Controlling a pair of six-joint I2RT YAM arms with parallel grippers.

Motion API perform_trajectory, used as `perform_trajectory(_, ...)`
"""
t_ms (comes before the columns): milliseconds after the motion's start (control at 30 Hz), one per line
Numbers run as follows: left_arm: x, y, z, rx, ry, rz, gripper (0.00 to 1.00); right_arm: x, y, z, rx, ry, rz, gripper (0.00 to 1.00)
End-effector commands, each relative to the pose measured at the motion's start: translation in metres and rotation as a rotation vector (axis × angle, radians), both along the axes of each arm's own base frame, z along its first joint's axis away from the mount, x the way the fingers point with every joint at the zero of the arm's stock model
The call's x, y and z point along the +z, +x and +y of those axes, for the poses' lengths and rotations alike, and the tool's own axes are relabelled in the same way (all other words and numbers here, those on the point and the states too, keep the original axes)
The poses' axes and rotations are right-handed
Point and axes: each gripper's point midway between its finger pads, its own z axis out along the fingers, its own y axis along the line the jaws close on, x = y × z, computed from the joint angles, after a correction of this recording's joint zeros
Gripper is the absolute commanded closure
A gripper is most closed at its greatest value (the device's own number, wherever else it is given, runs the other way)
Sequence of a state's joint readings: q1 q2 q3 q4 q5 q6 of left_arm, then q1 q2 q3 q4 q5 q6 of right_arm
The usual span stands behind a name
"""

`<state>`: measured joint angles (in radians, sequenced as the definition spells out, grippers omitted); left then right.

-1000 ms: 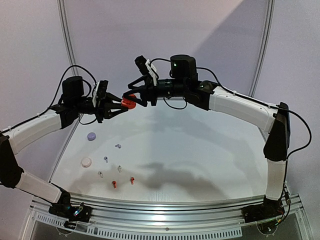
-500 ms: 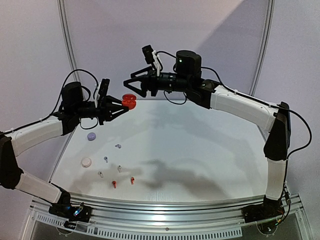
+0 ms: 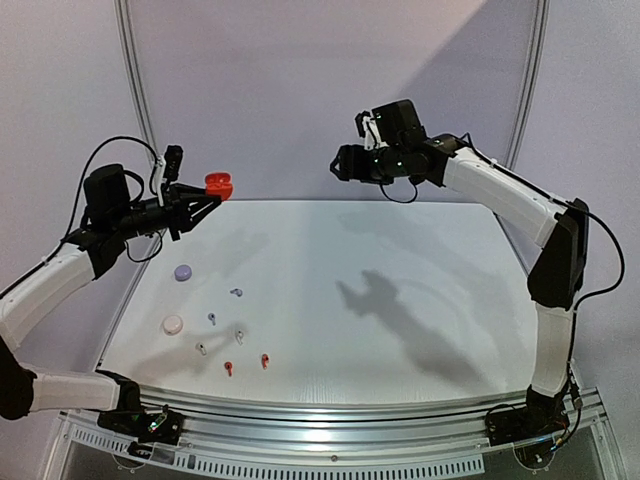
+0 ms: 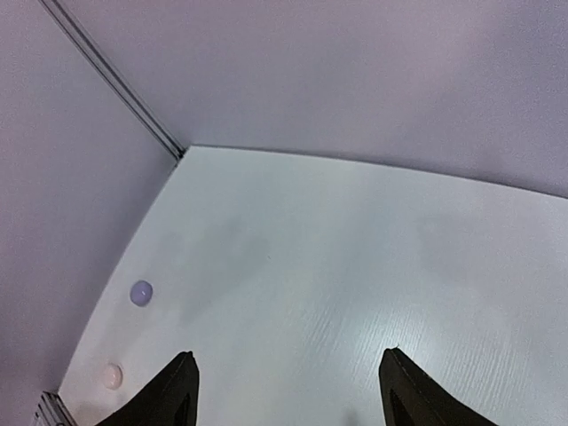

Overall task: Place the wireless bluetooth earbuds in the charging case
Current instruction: Pick up the right earbud from the corner of the board.

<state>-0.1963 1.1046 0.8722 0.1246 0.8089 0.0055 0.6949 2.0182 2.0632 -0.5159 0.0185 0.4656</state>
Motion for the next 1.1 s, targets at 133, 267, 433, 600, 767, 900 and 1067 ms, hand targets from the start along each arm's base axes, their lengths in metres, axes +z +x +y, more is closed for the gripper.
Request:
perform_trajectory(133, -0.037, -0.008, 0.029, 0.163, 0.05, 0.123, 1.0, -0.107, -0.055, -0.003, -0.044, -0.388, 0.259, 0.34)
perform_trajectory(267, -0.051, -0.019, 0.049, 0.26, -0.036, 0.157, 1.0, -0.127, -0.101, 0.033, -0.039, -0.422, 0.298, 0.34)
perform_trajectory(433, -0.05, -0.035, 0.071, 0.388, -0.166, 0.163, 1.0, -0.158, -0.152, 0.076, -0.016, -0.431, 0.361, 0.36)
perform_trajectory(600, -0.049, -0.045, 0.084, 0.454, -0.223, 0.061, 1.0, -0.187, -0.186, 0.114, 0.012, -0.431, 0.41, 0.39)
perform_trajectory(767, -0.048, -0.058, 0.082, 0.427, -0.191, -0.015, 1.0, -0.227, -0.219, 0.15, 0.201, -0.464, 0.453, 0.41)
perform_trajectory(900, -0.054, -0.059, 0.084, 0.442, -0.189, -0.02, 1.0, -0.248, -0.236, 0.167, 0.276, -0.459, 0.473, 0.43)
perform_trajectory(1067, -0.058, -0.06, 0.079, 0.406, -0.175, -0.014, 1.0, -0.261, -0.242, 0.177, 0.299, -0.452, 0.473, 0.51)
